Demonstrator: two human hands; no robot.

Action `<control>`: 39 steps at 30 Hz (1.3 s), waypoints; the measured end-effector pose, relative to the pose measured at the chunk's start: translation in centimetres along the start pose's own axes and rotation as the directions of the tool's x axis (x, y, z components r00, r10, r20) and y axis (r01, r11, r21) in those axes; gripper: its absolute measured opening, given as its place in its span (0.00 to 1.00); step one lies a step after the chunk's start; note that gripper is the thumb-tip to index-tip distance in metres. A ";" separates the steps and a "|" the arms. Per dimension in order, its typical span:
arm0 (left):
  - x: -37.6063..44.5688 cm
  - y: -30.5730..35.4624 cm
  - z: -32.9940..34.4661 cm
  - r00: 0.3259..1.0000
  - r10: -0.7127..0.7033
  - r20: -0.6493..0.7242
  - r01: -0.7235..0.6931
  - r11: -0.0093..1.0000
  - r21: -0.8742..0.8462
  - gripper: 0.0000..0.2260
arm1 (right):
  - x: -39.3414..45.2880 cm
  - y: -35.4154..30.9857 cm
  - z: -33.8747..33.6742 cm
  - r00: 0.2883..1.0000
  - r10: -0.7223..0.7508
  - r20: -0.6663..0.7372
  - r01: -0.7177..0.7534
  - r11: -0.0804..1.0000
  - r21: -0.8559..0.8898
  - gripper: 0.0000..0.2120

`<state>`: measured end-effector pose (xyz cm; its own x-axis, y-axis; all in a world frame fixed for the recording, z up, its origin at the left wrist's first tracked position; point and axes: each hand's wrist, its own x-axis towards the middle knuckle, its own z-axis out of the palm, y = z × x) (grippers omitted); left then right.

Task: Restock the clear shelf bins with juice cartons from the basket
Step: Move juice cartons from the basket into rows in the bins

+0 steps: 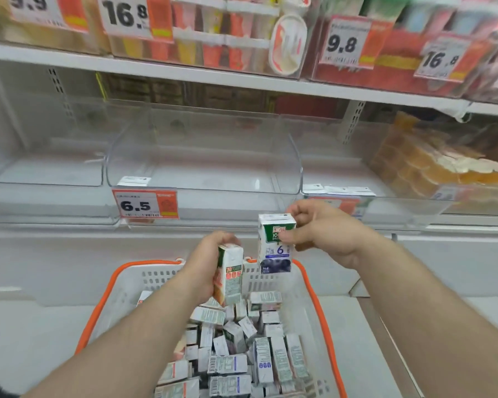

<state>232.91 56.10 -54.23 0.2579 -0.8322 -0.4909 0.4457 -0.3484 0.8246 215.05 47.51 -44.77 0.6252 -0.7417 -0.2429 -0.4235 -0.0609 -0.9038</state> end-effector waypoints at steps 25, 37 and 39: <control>-0.7 1.3 11.7 0.700 0.686 0.200 -0.601 0.414 0.684 0.13 | -2.8 0.7 -4.2 0.736 -0.170 -0.655 0.160 0.984 -0.075 0.32; 1.5 0.5 14.6 0.765 0.588 0.260 -0.337 0.023 0.941 0.36 | 0.0 4.8 -13.6 0.351 -0.217 -0.911 0.166 0.972 -0.167 0.30; 2.0 0.0 14.7 0.776 0.578 0.252 -0.331 0.032 0.943 0.36 | 0.9 6.1 -14.4 0.406 -0.216 -0.888 0.095 0.976 -0.195 0.29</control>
<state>220.85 48.10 -51.03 0.2416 -0.9559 0.1670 -0.8795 -0.1430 0.4539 203.61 36.90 -45.42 -0.2363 -0.8811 0.4097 -0.4820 -0.2598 -0.8368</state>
